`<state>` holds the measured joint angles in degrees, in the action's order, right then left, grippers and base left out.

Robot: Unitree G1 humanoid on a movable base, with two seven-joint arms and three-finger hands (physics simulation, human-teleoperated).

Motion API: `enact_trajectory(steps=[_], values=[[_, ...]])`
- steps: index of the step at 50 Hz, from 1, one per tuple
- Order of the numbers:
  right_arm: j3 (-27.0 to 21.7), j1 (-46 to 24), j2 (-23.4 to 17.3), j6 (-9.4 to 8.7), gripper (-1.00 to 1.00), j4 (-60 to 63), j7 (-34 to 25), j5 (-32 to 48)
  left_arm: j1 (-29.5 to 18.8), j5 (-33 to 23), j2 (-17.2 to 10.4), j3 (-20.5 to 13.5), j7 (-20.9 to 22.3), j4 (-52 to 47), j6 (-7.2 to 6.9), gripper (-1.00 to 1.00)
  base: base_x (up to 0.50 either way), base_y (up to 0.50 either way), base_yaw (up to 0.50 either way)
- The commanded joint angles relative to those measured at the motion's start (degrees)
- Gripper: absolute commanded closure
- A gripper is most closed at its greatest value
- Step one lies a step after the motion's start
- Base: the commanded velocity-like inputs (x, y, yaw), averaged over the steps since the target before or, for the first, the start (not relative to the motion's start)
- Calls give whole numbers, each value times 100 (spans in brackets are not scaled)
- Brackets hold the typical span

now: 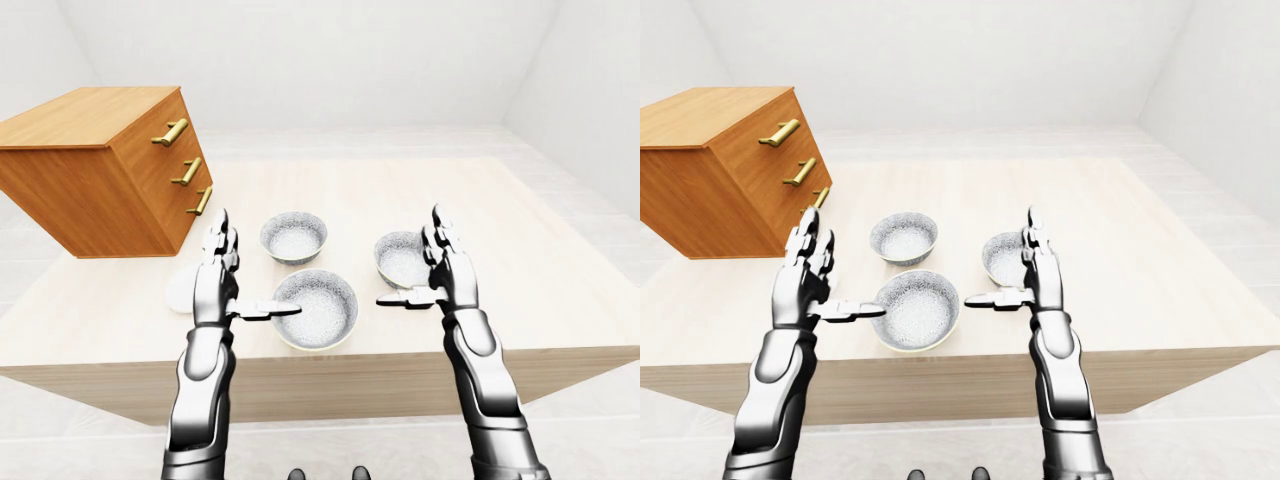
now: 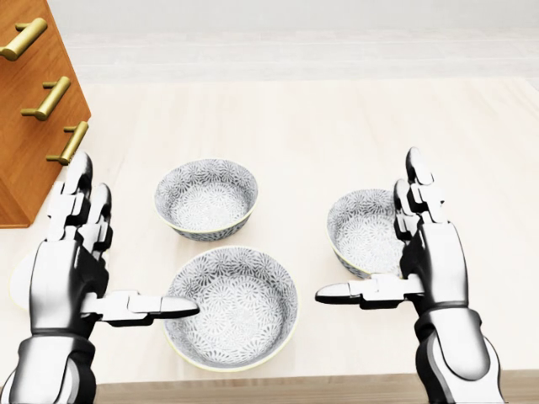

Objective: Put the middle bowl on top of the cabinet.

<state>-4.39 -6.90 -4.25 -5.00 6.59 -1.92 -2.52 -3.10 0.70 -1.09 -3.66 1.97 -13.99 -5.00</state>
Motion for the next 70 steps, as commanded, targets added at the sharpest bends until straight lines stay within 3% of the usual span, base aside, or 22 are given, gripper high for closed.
enact_trajectory(steps=[1,17,21,60,70], values=[[-240,-367,-152,0,-100,1290,-85,-31,-2,206,-90,-111,-67,-1622,0,-100,0,0,0],[-271,-200,-83,0,-100,1341,-158,58,-168,431,-273,-499,-31,-1604,0,-100,0,17,0],[-241,-158,-80,0,-100,1382,-208,105,-55,375,-232,-399,39,-1329,0,-100,0,50,0],[-364,55,-78,0,-100,1626,-351,73,-98,396,-330,-572,28,-1371,0,-100,0,50,0],[-432,130,-92,0,-100,1627,-460,-19,-148,401,-332,-582,28,-1144,0,-100,0,2,0]])
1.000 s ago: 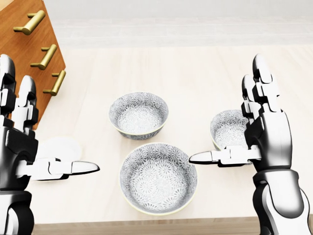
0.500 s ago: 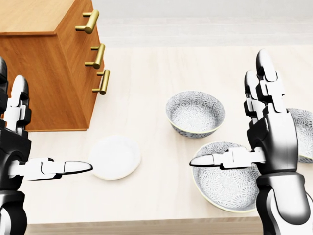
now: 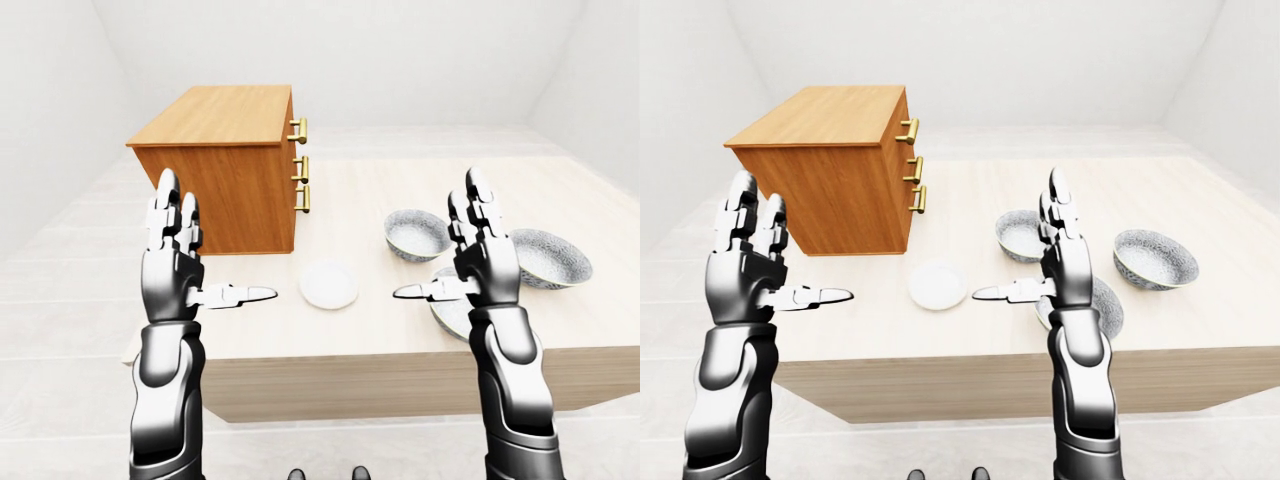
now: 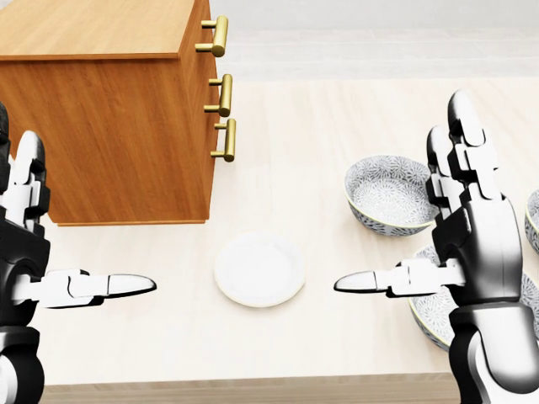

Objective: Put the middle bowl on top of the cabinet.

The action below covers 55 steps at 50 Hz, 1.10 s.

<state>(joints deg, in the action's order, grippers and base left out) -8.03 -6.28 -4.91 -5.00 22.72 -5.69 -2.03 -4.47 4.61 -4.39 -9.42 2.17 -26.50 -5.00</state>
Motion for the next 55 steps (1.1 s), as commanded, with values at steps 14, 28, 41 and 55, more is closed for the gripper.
enact_trajectory(steps=[14,28,41,55], values=[[-67,134,-27,0,-100,106,-179,-71,55,148,-48,-128,39,-119,0,-100,25,0,0],[-85,154,1,0,-100,361,-162,-38,49,141,-75,-181,37,-208,0,-100,39,0,0],[-14,227,9,0,-100,487,-173,94,82,126,-72,-218,58,-248,0,-100,5,5,0],[-132,250,11,0,-100,363,-190,21,118,136,-41,-193,105,-201,0,-100,6,5,0]])
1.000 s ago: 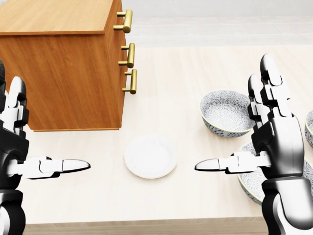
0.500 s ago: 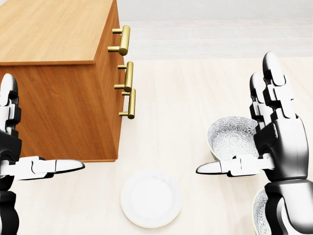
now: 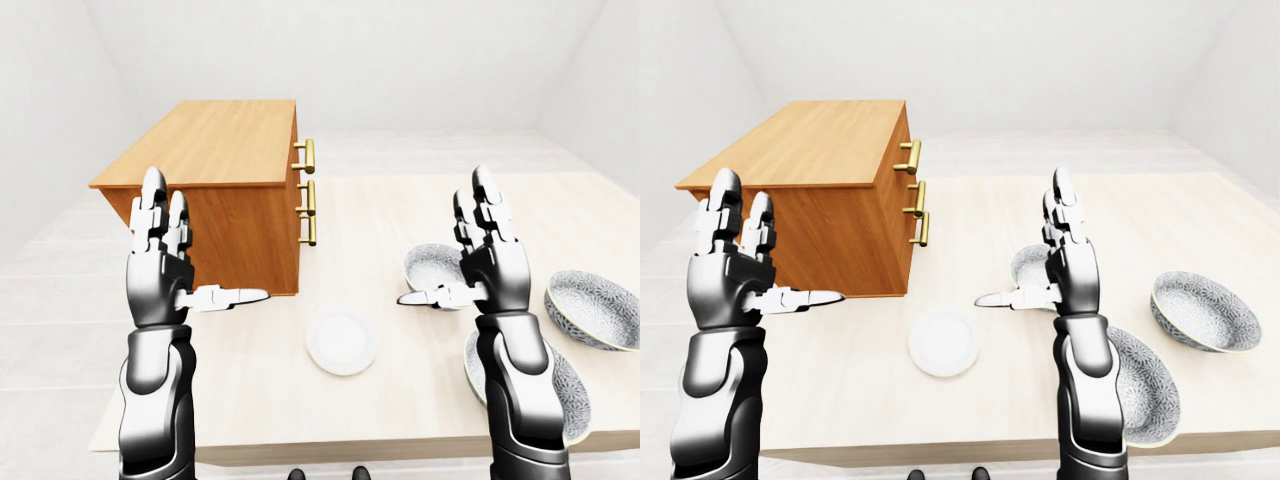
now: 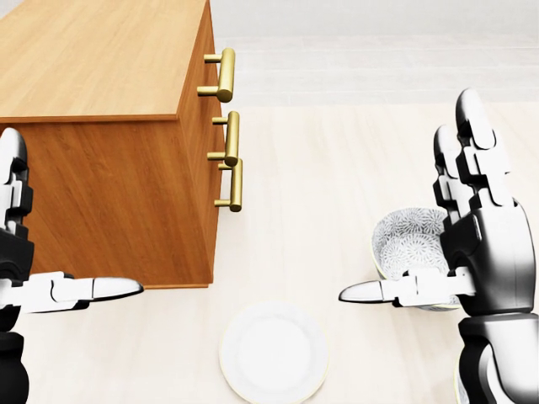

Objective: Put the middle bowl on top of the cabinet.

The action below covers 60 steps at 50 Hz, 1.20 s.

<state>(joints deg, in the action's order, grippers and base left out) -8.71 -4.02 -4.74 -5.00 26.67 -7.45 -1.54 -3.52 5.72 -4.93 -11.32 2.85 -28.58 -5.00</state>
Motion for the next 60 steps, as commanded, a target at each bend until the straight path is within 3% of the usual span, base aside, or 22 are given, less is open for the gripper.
enact_trajectory(steps=[1,55,60], values=[[-70,20,-9,0,-100,-40,-17,-35,23,25,13,-6,35,8,0,-100,0,0,0],[-281,147,-67,0,-100,286,-110,-109,253,-67,73,-77,60,-394,0,-100,6,0,0],[-294,148,-182,0,-100,185,-65,161,369,139,-39,-153,424,-389,0,-100,0,0,0]])
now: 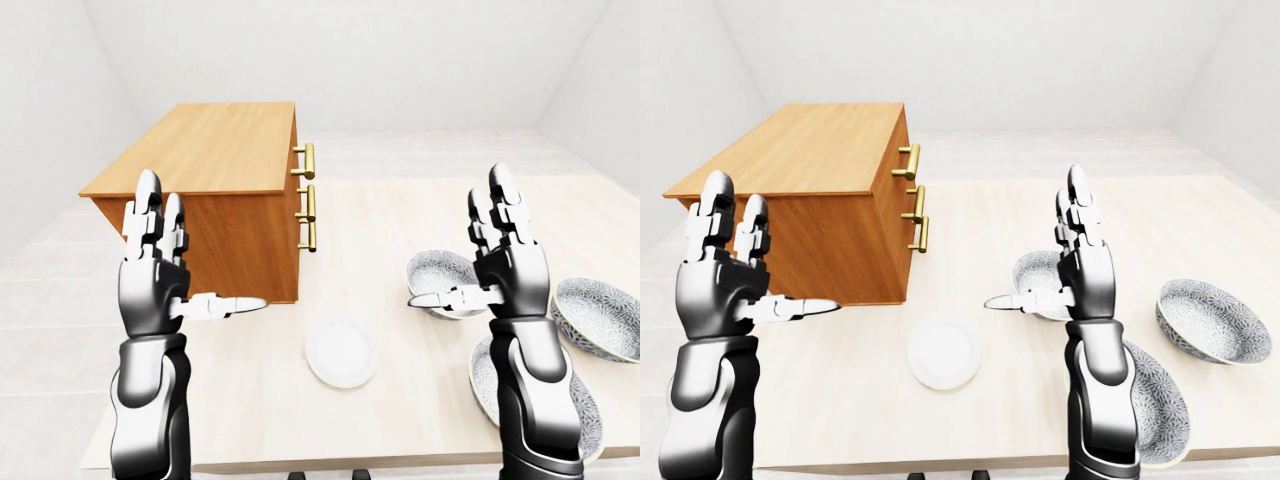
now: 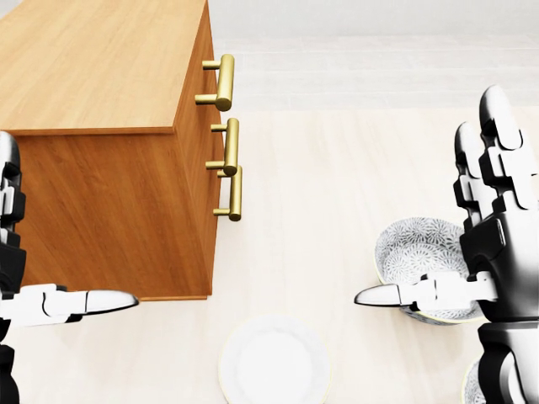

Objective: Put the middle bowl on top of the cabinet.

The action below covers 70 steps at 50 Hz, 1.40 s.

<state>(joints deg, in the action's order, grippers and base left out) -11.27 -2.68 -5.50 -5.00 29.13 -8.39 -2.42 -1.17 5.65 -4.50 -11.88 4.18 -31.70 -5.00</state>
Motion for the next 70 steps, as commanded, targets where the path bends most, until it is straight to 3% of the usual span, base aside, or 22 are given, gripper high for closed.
enact_trajectory(steps=[1,6,15,16,17,18,22,32,38,55,70], values=[[-37,18,-153,0,-100,-65,21,345,166,61,-90,-81,305,-32,0,-100,0,0,0],[-221,-166,-498,0,-100,-95,-39,962,303,-187,-96,-150,409,105,0,-100,0,0,0],[-643,-697,-1238,0,-100,-474,-495,1947,405,-146,-109,-522,592,-285,0,-100,0,0,0],[-617,-757,-1510,0,-100,-768,-442,2360,406,-172,-119,-552,596,-335,0,-100,0,0,0],[-652,-779,-1464,0,-100,-777,-488,2412,403,-183,-108,-559,608,-338,0,-100,0,0,0],[-654,-893,-1725,0,-100,-1134,-477,2789,406,-199,-116,-588,621,-372,0,-100,0,0,0],[-789,-1087,-2078,0,-100,-1730,-667,3348,394,-185,-118,-700,665,-425,0,-100,0,0,0],[-1046,-1077,-2608,0,-100,-2630,-1033,4578,324,-157,-142,-882,703,-356,0,-100,0,0,0],[-1217,-1002,-2886,0,-100,-3485,-819,5271,276,-116,-187,-989,704,-351,0,-100,0,0,0],[-1762,-1038,-3864,0,-100,-5464,-448,5513,224,-60,-245,-1107,634,-341,0,-100,0,0,0],[-1720,-1128,-4240,0,-100,-6024,-314,5407,201,22,-288,-1220,615,-595,0,-100,0,0,0]])
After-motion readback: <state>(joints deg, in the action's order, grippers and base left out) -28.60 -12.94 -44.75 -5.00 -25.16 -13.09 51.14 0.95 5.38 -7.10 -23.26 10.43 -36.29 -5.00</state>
